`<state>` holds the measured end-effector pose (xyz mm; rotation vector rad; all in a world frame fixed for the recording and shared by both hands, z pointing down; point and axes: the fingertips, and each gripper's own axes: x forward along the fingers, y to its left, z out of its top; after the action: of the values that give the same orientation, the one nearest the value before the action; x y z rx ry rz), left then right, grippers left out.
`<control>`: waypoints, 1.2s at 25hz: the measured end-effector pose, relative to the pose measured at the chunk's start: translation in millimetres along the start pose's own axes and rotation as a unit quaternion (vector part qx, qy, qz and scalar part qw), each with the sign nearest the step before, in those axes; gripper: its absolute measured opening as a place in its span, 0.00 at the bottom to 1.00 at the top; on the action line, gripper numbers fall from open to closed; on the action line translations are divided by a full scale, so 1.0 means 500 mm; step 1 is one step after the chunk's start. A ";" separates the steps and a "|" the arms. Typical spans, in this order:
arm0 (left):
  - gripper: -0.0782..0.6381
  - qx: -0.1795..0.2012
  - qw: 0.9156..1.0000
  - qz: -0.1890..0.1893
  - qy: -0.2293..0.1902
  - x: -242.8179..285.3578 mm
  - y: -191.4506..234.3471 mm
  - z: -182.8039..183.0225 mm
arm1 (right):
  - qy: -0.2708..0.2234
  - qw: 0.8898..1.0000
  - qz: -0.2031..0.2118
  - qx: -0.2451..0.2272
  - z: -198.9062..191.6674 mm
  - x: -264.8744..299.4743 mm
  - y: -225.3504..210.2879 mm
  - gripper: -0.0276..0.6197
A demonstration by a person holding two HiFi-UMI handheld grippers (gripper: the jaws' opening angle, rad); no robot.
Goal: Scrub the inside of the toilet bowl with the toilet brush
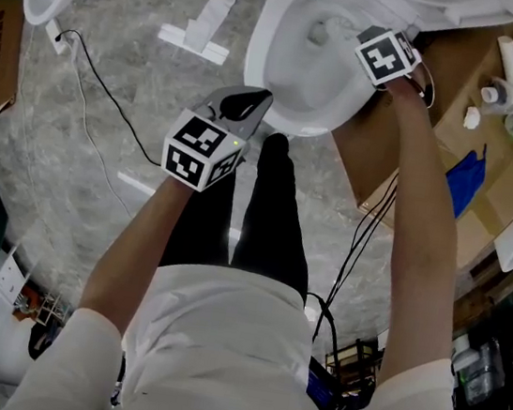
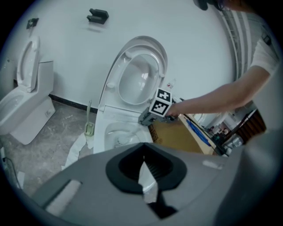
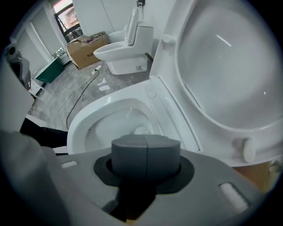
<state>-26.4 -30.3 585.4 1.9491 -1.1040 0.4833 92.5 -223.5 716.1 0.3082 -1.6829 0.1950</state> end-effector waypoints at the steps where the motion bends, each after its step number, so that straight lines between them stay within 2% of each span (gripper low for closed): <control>1: 0.10 0.000 1.000 0.001 0.001 -0.002 0.002 -0.001 | -0.010 1.000 0.001 0.006 0.016 0.004 0.008 0.26; 4: 0.10 0.001 1.000 0.002 0.001 -0.007 0.005 0.000 | -0.032 0.999 0.021 0.012 0.063 0.013 0.050 0.26; 9: 0.10 0.004 1.000 0.002 0.000 -0.014 0.007 0.004 | -0.042 0.998 0.044 -0.012 0.100 0.014 0.132 0.26; 15: 0.10 0.012 1.000 -0.006 0.002 -0.023 0.000 0.005 | -0.013 0.996 0.081 0.017 0.014 0.035 0.221 0.26; 21: 0.10 0.029 0.999 -0.018 0.004 -0.033 -0.014 0.009 | -0.020 0.989 0.084 0.117 -0.071 0.013 0.249 0.26; 25: 0.10 0.043 0.999 -0.026 0.004 -0.053 -0.032 0.019 | -0.038 0.984 0.074 0.156 -0.086 -0.025 0.266 0.26; 30: 0.10 0.062 0.997 -0.038 0.002 -0.079 -0.052 0.037 | -0.059 0.977 0.040 0.203 -0.100 -0.074 0.276 0.27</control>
<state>-27.0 -17.3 536.3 2.0894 -1.0142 0.5248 100.9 -74.2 693.0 0.5649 -1.7667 0.5950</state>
